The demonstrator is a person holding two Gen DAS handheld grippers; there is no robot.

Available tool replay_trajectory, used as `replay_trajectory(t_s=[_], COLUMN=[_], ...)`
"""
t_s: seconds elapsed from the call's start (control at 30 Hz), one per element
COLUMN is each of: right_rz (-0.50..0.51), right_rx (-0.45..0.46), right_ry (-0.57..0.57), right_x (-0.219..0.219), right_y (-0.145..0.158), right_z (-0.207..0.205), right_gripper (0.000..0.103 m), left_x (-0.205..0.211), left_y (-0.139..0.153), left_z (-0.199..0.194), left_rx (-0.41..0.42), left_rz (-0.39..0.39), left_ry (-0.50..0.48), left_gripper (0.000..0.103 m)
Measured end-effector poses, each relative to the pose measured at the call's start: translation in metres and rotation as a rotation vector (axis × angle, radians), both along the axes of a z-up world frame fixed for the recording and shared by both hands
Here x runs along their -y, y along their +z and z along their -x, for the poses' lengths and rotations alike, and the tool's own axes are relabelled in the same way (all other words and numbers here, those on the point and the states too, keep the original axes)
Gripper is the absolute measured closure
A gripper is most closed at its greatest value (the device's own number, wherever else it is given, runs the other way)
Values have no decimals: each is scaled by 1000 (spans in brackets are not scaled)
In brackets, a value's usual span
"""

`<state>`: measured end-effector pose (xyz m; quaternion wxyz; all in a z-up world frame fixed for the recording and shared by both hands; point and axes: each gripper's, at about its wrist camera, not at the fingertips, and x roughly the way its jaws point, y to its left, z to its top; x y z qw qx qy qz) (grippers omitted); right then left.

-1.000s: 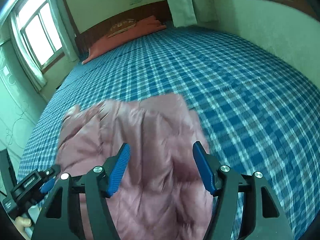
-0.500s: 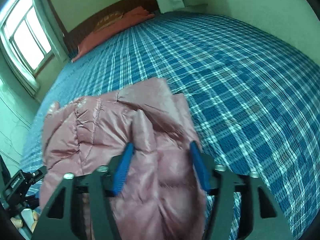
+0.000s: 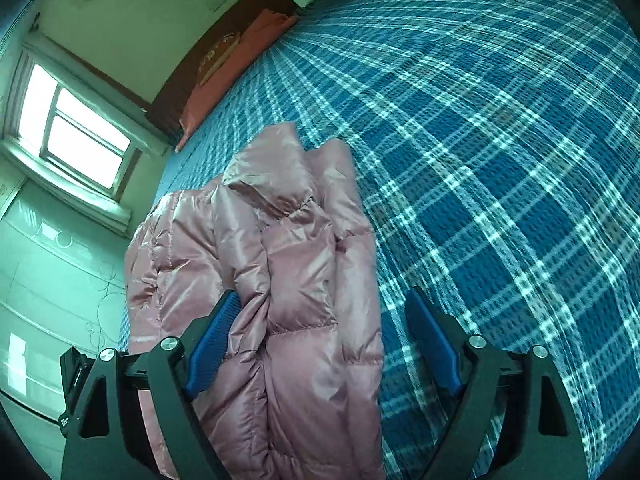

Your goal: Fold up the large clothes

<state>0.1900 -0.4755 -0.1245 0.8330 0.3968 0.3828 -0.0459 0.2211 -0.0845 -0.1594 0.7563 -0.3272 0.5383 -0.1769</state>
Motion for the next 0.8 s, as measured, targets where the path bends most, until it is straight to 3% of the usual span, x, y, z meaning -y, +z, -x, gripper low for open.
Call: replay_trajectory(t_s=[0.23,0.6,0.8], right_rz=[-72,-164,-186], right_rx=[56,119,121], right_ry=[124,196,223], right_x=[-17,-15,-10], right_y=[0,-11,-13], right_z=[-8,-13,-14], right_gripper=[19,26,31], left_x=[7,23,23], left_y=[-3,-2,-5], left_z=[1,-8,-13], left_rx=[19,38,41], left_rz=[2,-8,50], left_ry=[-19,-65,-94], left_gripper=[12,12,12])
